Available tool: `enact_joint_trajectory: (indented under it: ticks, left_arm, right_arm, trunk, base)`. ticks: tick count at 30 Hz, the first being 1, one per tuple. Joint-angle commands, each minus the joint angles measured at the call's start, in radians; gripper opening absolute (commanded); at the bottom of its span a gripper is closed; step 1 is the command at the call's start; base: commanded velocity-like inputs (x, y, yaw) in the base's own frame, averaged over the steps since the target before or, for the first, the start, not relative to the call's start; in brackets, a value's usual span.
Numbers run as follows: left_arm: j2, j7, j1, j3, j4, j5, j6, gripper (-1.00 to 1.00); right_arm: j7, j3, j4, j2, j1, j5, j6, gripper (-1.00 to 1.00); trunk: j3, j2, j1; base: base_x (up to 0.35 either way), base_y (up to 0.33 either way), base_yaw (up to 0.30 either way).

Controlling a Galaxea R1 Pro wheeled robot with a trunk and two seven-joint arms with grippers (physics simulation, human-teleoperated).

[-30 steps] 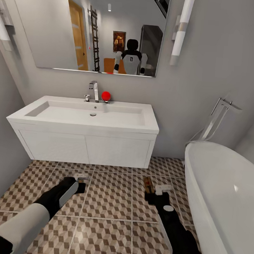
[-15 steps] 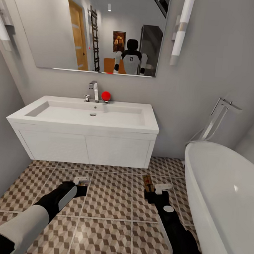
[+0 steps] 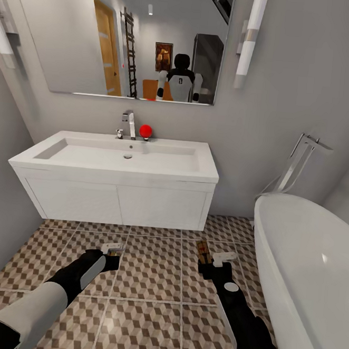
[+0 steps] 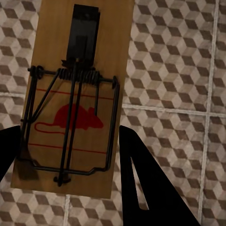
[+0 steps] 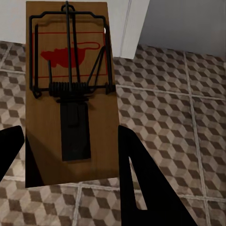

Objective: Take the four mousetraps from the cabinet in the bathroom and place them on the bathroom floor. Make sure all four end up on the same floor surface, and ensure that at least two of them are either under or directly next to the same bathroom sink.

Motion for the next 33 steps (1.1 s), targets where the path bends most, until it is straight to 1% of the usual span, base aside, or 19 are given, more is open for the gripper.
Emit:
enact_joint_trajectory:
  ticks: [1,33]
  left_arm:
    - [0.001,0.008,-0.001,-0.008,-0.002,0.007,0.004,-1.00]
    - [0.004,0.007,-0.001,-0.008,-0.012,0.006,0.005,-1.00]
  right_arm:
    - [-0.004,0.002,-0.002,0.000,0.000,0.007,0.007,-1.00]
    - [0.000,0.002,-0.002,0.001,0.000,0.007,0.007,-1.00]
  trunk:
    - [-0.004,-0.008,0.004]
    - [-0.153,-0.232,0.127]
  base:
    - [0.000,0.000,0.000]
    - [0.000,0.000,0.000]
